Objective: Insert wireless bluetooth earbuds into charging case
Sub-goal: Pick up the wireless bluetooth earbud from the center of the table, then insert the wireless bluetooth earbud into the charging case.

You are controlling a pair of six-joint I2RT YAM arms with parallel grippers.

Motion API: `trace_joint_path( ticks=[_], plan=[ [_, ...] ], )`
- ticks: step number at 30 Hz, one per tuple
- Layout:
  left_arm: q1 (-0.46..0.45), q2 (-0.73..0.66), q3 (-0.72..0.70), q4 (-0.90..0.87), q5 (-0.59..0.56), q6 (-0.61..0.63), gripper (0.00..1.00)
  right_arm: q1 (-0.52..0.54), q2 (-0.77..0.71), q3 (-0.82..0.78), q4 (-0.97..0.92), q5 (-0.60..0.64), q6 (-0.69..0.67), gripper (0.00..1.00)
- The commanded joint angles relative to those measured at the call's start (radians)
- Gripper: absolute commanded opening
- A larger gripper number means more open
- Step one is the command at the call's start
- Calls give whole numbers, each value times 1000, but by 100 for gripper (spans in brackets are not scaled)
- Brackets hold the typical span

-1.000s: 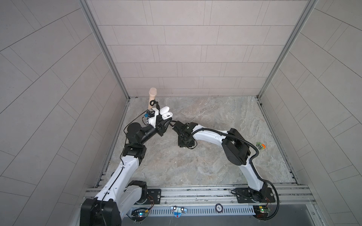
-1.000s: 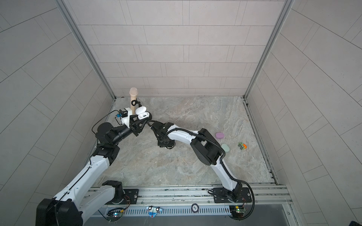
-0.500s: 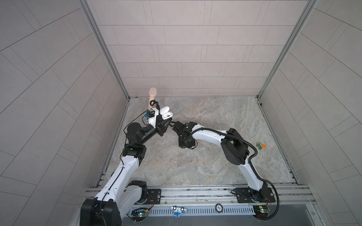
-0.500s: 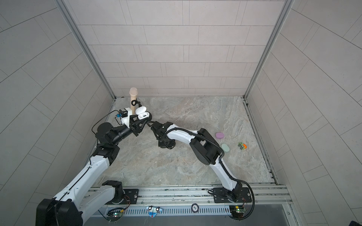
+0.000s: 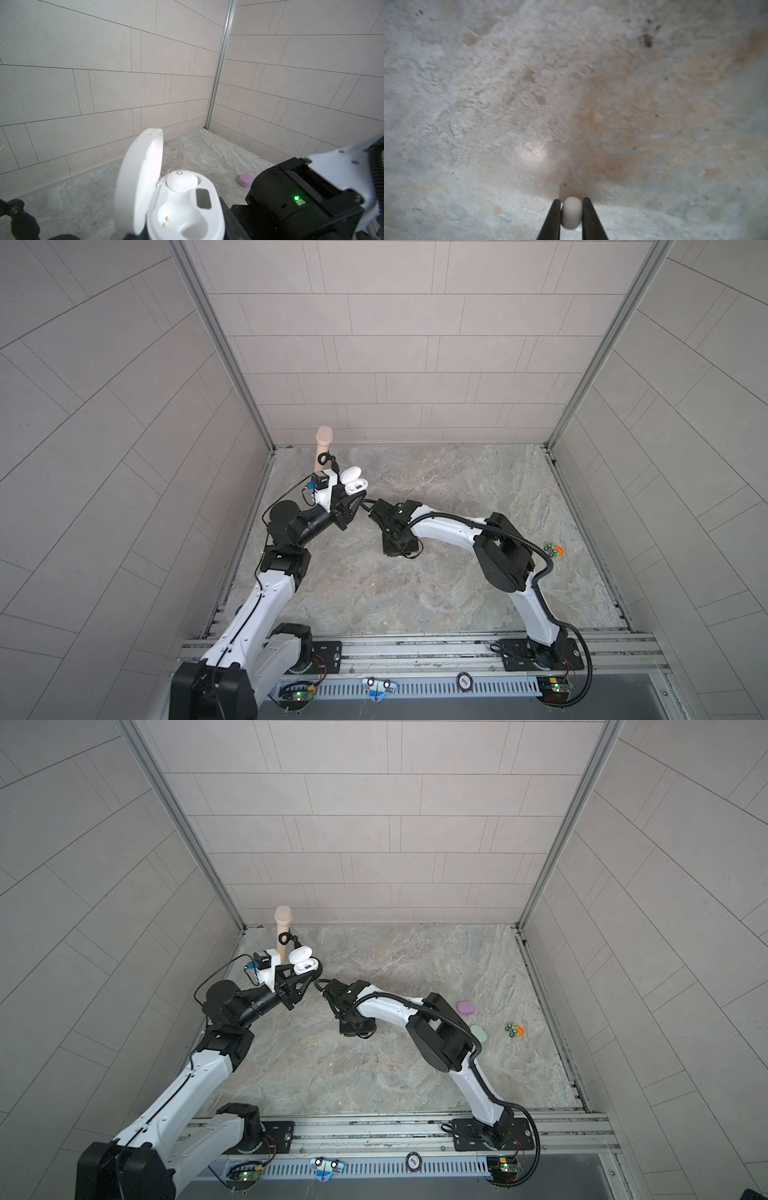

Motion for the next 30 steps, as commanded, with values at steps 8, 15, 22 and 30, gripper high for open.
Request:
trace_joint_path(
  ticks=[8, 15, 22, 30],
  plan=[
    [-84, 7, 4, 22, 20, 7, 19, -56, -319, -167, 16, 39, -9, 9],
    [-169, 48, 16, 47, 21, -3, 20, -85, -552, -240, 73, 37, -63, 10],
    [-280, 107, 29, 107, 0, -13, 21, -133, -793, -307, 88, 11, -64, 10],
    [-417, 159, 68, 103, -3, 34, 21, -143, -1001, -381, 235, -36, -80, 11]
  ],
)
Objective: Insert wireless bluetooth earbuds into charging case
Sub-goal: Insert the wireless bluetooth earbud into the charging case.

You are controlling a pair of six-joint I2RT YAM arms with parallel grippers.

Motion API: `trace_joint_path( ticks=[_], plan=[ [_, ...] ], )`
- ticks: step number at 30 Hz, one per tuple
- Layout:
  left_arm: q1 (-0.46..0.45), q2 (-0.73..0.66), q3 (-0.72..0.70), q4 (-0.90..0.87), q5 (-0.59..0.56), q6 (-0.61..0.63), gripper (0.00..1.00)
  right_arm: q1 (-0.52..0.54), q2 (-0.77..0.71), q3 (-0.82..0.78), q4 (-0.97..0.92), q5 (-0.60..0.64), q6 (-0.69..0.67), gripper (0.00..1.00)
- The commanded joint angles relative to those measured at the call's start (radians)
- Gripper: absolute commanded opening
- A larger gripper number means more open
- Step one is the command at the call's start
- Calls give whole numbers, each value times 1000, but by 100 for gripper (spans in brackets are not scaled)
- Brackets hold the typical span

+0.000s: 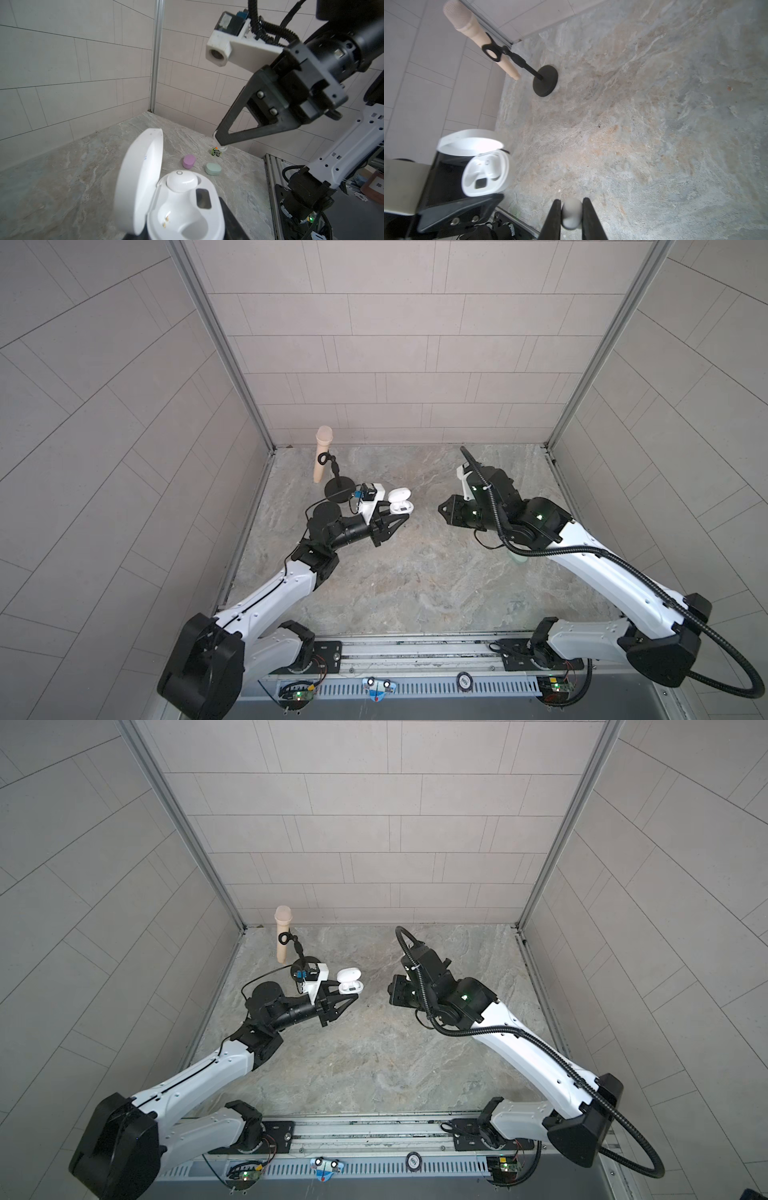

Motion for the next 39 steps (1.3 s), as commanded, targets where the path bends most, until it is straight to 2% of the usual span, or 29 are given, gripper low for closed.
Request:
trace_joint_path(
  ticks=[1, 9, 21, 39],
  plan=[
    [-58, 3, 51, 36, 3, 42, 21, 1, -62, -15, 92, -34, -14, 11],
    [-125, 47, 93, 51, -1, 74, 21, 39, -85, -6, 177, -119, -12, 12],
    [-127, 83, 119, 82, 17, 71, 21, 95, -75, -51, 263, -129, 31, 12],
    [-135, 43, 103, 72, 14, 76, 21, 117, -19, -82, 314, -131, 58, 14]
  ],
)
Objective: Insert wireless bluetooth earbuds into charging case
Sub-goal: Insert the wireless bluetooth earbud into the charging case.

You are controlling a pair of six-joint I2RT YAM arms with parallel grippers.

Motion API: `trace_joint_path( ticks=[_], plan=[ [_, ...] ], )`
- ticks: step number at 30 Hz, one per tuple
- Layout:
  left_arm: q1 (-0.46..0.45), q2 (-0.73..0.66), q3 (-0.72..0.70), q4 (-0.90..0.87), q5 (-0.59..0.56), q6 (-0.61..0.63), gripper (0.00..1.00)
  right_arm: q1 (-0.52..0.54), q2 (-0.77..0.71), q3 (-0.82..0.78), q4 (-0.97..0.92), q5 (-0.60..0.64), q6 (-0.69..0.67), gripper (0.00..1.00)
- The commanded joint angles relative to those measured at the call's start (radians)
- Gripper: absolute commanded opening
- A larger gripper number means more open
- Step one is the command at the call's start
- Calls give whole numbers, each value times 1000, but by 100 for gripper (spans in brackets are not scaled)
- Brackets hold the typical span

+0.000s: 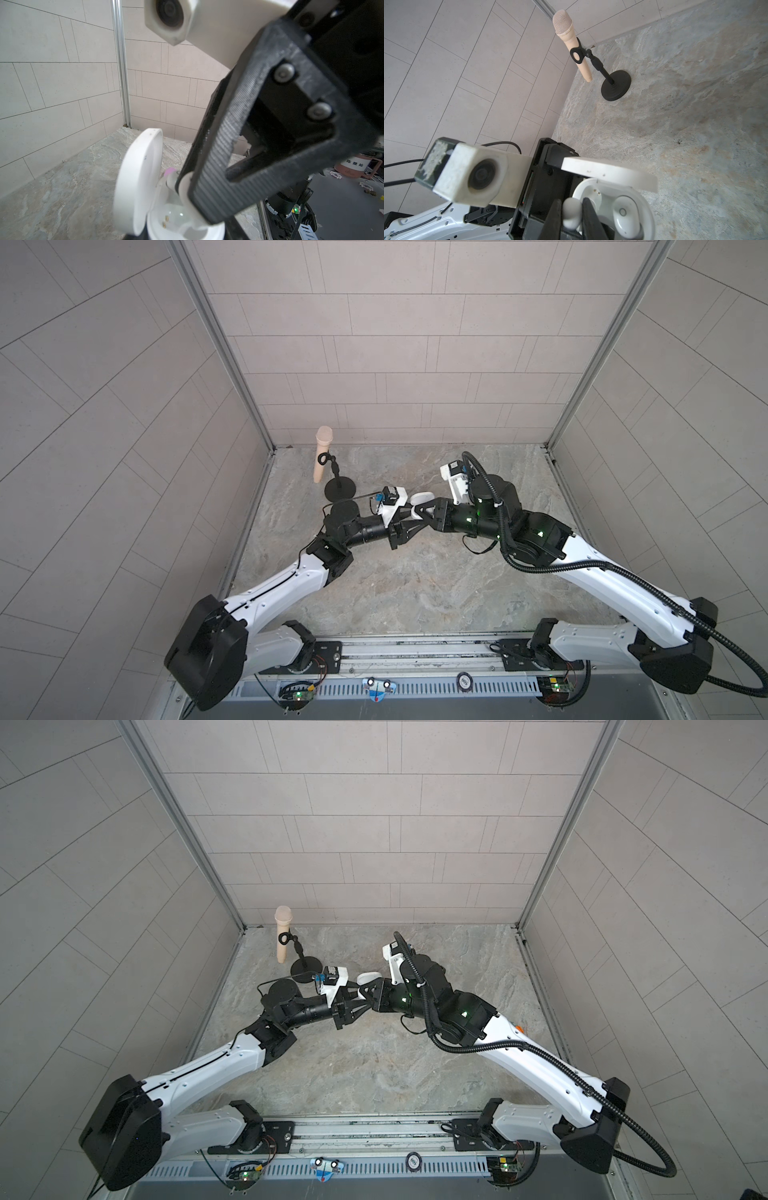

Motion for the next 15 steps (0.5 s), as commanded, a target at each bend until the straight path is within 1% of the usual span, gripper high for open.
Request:
trace_joint_path(
  ticks=[1, 9, 15],
  plan=[
    [-6, -28, 20, 34, 13, 13, 21, 14, 10, -7, 8, 6, 16, 14],
    [-6, -34, 18, 37, 14, 12, 21, 22, 16, -15, 2, 13, 8, 14],
    [-6, -43, 16, 37, 9, 15, 21, 22, 10, -11, -36, 26, 0, 14]
  ],
)
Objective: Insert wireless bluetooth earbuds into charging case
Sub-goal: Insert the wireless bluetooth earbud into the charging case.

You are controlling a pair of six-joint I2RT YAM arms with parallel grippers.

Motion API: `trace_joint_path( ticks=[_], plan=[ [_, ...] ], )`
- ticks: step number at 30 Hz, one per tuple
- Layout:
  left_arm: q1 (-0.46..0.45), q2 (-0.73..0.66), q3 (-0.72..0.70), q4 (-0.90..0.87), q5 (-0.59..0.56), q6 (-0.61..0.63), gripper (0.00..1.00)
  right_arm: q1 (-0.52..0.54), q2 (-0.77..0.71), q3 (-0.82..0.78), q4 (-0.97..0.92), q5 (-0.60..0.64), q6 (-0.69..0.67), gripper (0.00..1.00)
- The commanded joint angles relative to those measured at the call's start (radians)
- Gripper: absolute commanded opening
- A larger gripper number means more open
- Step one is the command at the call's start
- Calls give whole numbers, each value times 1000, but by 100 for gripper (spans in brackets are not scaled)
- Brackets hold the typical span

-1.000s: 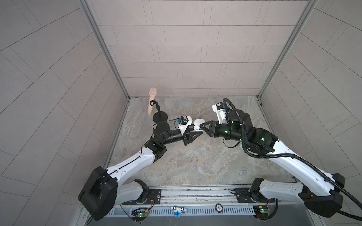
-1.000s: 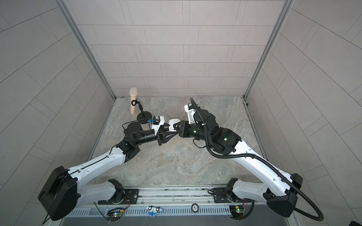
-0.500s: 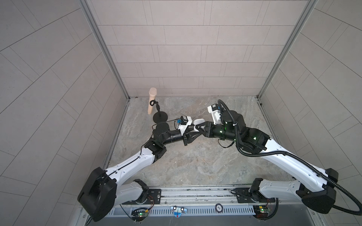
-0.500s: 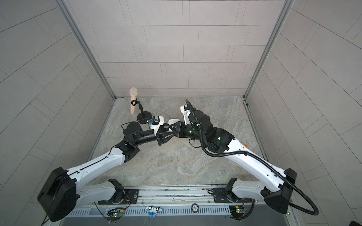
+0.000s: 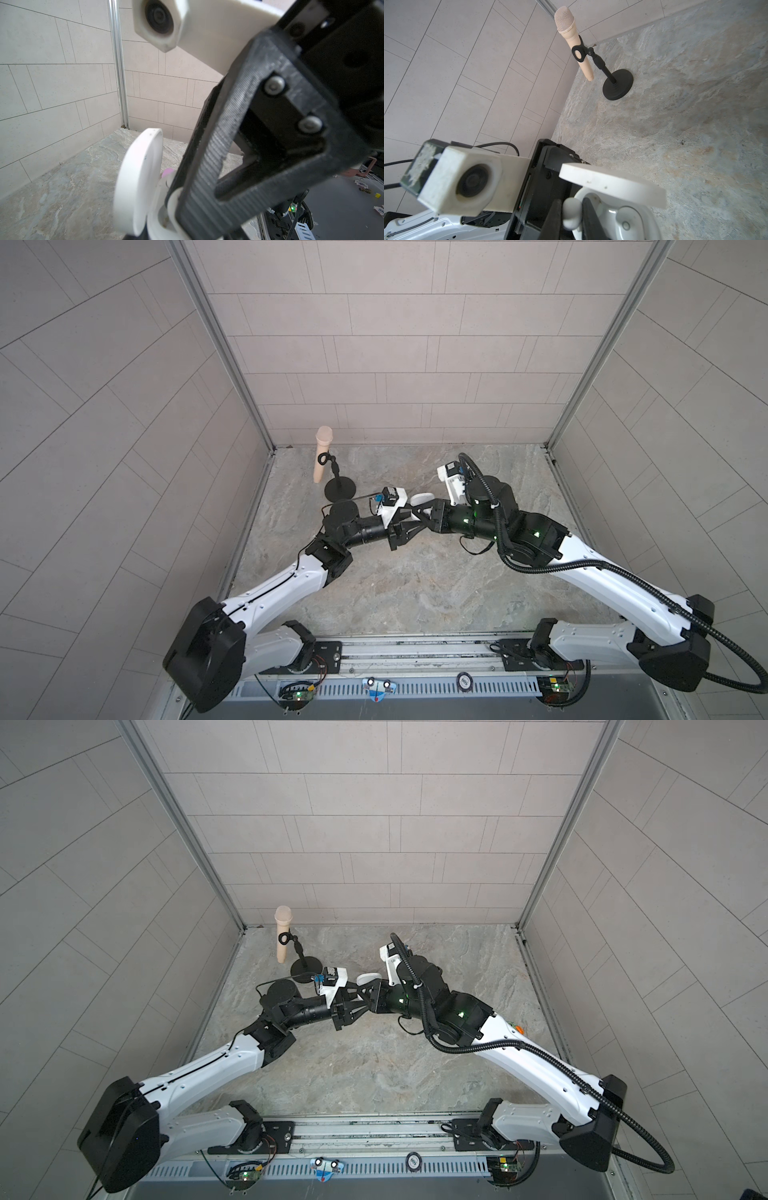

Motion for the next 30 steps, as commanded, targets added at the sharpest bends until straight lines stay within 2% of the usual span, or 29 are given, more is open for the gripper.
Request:
trace_joint_path(
  ticks=[1, 12, 22, 30],
  plan=[
    [-5, -32, 16, 47, 8, 12, 21, 8, -5, -8, -56, 26, -2, 15],
    [-5, -39, 13, 47, 1, 15, 20, 8, -22, -6, -85, 33, -11, 26],
    [-5, -45, 12, 37, -5, 23, 20, 8, -44, -9, -114, 53, -11, 32],
    [-6, -45, 13, 29, -8, 30, 20, 8, -68, 36, -167, 64, -21, 41]
  ],
)
